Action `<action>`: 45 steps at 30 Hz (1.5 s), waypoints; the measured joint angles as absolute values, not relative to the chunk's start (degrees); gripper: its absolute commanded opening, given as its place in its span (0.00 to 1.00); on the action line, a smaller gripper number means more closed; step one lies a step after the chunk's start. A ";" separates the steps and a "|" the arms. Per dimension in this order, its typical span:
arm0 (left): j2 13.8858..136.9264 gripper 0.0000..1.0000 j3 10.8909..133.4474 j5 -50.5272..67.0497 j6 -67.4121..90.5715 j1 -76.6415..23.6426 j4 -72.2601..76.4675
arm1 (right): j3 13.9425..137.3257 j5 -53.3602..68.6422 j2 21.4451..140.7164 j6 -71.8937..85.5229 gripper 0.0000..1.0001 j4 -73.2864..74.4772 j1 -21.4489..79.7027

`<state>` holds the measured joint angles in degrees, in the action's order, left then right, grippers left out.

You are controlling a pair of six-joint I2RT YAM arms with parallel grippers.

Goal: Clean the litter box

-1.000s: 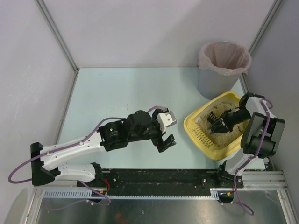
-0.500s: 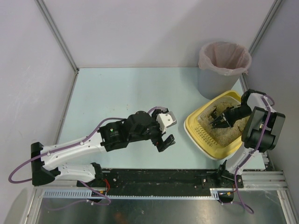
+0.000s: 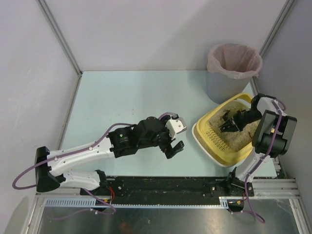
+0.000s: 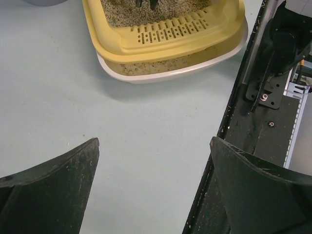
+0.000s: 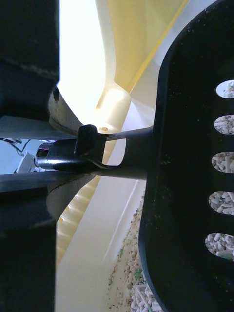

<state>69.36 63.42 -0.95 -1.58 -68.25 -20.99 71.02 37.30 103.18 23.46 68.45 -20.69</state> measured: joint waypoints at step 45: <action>72.49 1.00 63.31 -0.91 -1.56 -68.25 -20.73 | 62.54 21.28 101.19 30.89 0.00 46.65 -10.90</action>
<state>72.49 63.31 -0.91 -1.56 -68.25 -20.73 62.54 21.28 101.19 30.89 46.65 -10.90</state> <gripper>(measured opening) 0.996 0.286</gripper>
